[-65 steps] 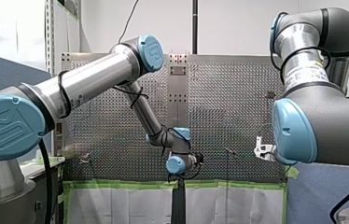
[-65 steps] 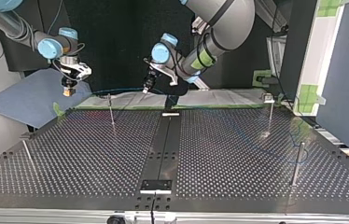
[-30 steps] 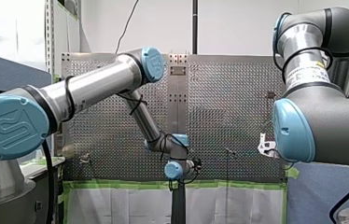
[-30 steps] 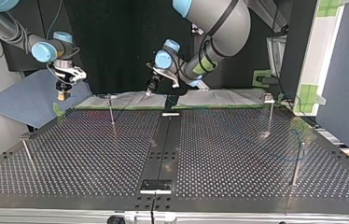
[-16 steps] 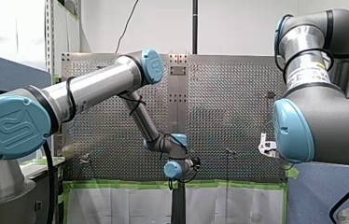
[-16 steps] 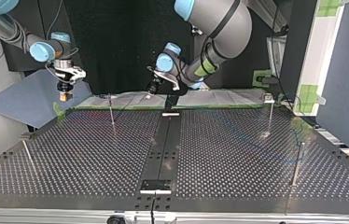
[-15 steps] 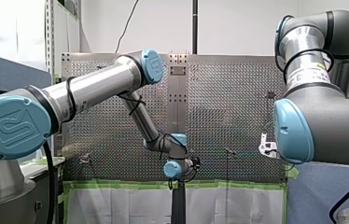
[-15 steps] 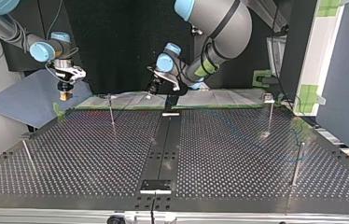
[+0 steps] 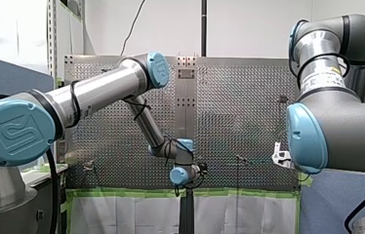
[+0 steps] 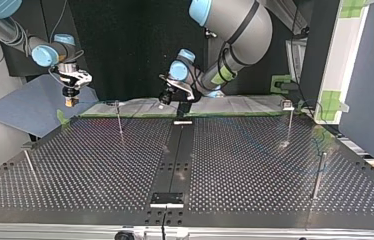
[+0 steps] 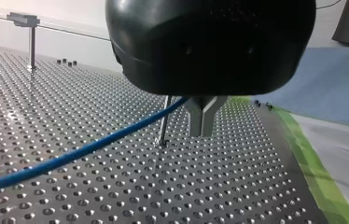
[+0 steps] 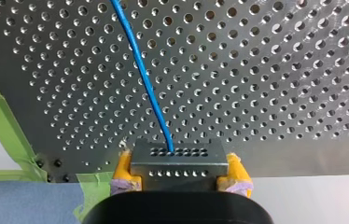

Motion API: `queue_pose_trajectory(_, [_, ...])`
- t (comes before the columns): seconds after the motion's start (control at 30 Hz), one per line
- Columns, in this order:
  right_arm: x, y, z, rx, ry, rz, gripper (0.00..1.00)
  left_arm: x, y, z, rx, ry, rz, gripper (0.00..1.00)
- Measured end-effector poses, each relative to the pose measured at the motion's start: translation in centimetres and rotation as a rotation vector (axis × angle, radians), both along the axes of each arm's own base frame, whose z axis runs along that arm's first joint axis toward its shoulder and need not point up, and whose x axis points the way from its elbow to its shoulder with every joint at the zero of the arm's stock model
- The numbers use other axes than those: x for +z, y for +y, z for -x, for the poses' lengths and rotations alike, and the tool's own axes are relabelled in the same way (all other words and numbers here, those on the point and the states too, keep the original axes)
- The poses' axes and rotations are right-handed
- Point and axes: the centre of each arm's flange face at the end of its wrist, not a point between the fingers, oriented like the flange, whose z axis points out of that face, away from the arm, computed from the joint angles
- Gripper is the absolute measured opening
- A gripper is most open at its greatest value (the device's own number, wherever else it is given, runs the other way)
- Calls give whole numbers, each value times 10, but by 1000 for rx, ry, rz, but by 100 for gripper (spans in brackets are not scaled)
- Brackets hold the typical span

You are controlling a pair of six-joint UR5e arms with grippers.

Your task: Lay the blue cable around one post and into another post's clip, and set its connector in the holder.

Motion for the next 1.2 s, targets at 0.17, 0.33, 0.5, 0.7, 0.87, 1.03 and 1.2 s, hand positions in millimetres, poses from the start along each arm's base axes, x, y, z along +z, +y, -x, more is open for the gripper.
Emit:
queue_pose_trajectory(0.17, [1, -1, -1, 1, 0, 10, 0, 4, 1, -8, -3, -1, 4, 4])
queue_pose_trajectory(0.33, [4, -6, -1, 2, -9, 29, 0, 9, 2, -17, -3, -2, 6, 4])
queue_pose_trajectory(0.5, [6, -9, -1, 2, -13, 37, 0, 13, 2, -24, -3, -3, 8, 4])
queue_pose_trajectory(0.7, [4, -14, 0, -1, -17, 44, 0, 16, 3, -29, -11, -2, 5, 4])
queue_pose_trajectory(0.87, [-8, -20, 0, 2, -7, 18, 0, 16, 5, -32, -18, 0, 1, 4])
queue_pose_trajectory(1.03, [-11, -25, 1, 4, 6, -7, 0, 17, 8, -37, -15, 5, -13, 1])
queue_pose_trajectory(1.2, [-6, -32, 1, 4, 7, -4, 0, 21, 10, -44, -8, 9, -19, 1])
